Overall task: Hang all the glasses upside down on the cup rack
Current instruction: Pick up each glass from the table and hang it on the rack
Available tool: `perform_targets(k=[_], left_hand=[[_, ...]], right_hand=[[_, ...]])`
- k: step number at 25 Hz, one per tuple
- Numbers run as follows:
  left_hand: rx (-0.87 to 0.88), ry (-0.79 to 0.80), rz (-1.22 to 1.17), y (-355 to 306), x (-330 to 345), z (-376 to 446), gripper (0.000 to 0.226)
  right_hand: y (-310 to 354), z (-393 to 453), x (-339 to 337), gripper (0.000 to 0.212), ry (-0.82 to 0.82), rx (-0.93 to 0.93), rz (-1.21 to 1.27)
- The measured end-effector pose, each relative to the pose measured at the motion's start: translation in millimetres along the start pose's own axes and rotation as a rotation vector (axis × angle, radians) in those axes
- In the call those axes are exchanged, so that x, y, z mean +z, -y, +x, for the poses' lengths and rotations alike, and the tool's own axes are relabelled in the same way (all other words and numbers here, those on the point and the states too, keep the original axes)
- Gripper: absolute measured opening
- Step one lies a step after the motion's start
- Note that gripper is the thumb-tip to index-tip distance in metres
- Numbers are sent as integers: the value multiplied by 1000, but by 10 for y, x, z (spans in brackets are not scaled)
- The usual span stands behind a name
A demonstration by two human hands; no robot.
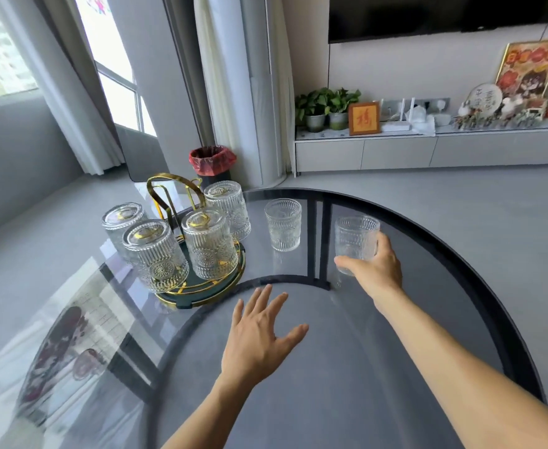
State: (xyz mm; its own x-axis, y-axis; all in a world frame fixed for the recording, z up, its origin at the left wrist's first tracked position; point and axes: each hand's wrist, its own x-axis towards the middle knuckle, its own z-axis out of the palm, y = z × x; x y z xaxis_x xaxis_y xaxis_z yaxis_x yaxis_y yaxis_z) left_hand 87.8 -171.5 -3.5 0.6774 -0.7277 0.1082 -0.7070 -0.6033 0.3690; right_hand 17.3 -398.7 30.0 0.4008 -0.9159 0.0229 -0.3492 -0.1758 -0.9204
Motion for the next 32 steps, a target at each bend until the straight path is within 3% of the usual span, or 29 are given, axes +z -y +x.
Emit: perform_targets(k=[2,4,6,8,10,12,13,15,18,20,22,24,27,32], left_hand=[[-23,-7,-95,-33,-92,-65,61],[-82,-89,-336,-84,-247,-190,37],[-125,-330,-593,-174,-480,-292,34],[7,-589,-664,-210,-904,-308,45],[206,-711,-379,-185,-1441,-253,66],[324,-776,116,-115,-1955,-176,77],[349,-790,279,-64,-2159,-151,78],[405,-756,378,13,-2402,-119,74],[480,-707,213,189,-2589,-80,68],[456,-720,102,352,-2718,-36,72],[398,-755,-93,527,-2889,63,77],[306,-768,-328,697,-3051,241,80],[102,-653,-547,938,-3148,656,81],[-77,-491,-725,1214,-3029,1268,86]], right_hand=[[198,-251,53,78,127,-80,64],[480,-498,66,74,219,-174,136],[802,-712,-5,66,285,-268,211],[1188,-935,-63,69,366,-357,277],[1578,-1158,-48,80,388,-456,231],[1932,-1336,36,81,362,-562,169],[2083,-1411,95,79,358,-603,164],[2295,-1526,236,73,368,-635,206],[2490,-1613,491,70,406,-608,240],[2559,-1534,585,69,578,-555,355],[2601,-1381,633,50,713,-522,378],[2574,-1247,731,34,652,-617,70],[2375,-1117,1022,39,537,-805,-401],[2206,-1011,1219,49,390,-943,-440]])
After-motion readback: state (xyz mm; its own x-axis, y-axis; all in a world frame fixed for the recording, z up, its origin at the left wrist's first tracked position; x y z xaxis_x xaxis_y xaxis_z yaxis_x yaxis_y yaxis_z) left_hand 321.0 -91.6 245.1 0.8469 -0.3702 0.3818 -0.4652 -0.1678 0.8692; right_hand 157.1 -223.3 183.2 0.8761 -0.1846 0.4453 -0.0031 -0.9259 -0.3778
